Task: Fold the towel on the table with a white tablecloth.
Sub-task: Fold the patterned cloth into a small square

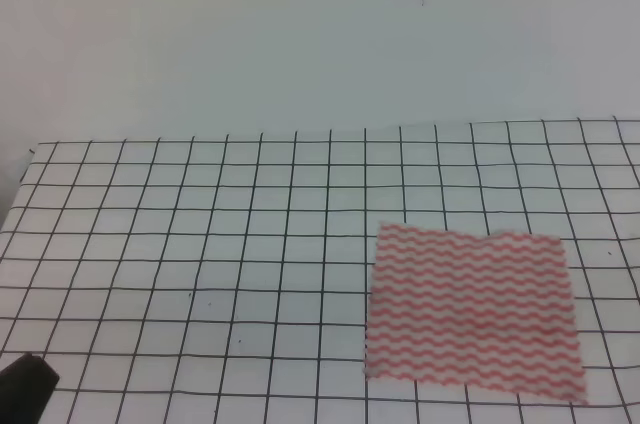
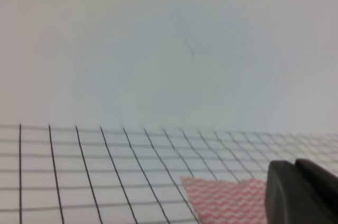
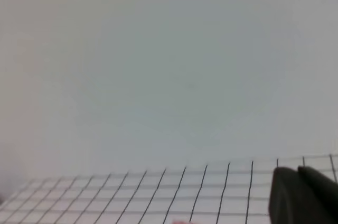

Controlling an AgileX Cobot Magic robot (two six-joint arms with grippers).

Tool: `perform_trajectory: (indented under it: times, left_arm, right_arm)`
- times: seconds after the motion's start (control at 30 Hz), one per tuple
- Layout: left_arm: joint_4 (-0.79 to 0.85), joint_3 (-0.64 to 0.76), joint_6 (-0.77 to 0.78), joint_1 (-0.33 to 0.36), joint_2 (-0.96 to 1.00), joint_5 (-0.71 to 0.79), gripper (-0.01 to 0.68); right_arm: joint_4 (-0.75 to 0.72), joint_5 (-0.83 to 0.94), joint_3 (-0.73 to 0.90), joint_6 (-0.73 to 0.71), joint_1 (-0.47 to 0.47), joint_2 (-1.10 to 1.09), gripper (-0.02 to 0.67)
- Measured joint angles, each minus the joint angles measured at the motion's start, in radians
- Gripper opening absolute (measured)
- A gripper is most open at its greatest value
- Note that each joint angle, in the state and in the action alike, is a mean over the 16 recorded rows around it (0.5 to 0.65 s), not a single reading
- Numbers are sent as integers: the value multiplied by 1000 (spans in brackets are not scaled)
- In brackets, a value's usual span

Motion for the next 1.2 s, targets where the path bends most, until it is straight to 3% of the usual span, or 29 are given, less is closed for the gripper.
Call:
perform_trajectory:
  times: [0.33,0.67,1.2]
  left_arm:
    - [23,-150,72,-30,285,114,-2]
    - [0,-318,136,-40,680,259,-2]
    - [12,-526,189,-54,1119,448,-2]
  right_arm:
    - [-12,242,-169,-141,14,391,-2]
    - [5,368,-221,-258,33,737,20]
    - [1,310,-240,-231,156,959,94]
